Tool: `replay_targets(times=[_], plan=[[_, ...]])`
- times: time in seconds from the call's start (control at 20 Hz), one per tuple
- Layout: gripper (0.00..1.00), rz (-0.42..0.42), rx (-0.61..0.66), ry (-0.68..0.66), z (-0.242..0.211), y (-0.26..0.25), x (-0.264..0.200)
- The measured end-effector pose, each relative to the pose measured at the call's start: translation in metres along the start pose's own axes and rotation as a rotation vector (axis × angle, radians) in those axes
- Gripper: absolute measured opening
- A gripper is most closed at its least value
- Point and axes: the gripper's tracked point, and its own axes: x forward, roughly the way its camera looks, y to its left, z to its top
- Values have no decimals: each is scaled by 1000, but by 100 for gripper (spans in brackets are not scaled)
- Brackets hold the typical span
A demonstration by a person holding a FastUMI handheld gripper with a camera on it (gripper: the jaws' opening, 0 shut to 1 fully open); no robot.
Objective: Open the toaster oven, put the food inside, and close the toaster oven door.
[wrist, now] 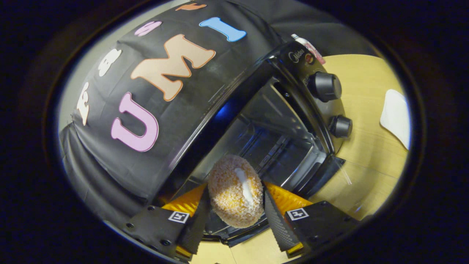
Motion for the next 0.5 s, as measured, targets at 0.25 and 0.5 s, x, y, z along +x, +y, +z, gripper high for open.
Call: replay_targets(times=[0.25, 0.5], plan=[[89, 7, -16, 9, 1, 0, -11], [97, -8, -66, 27, -2, -8, -36]])
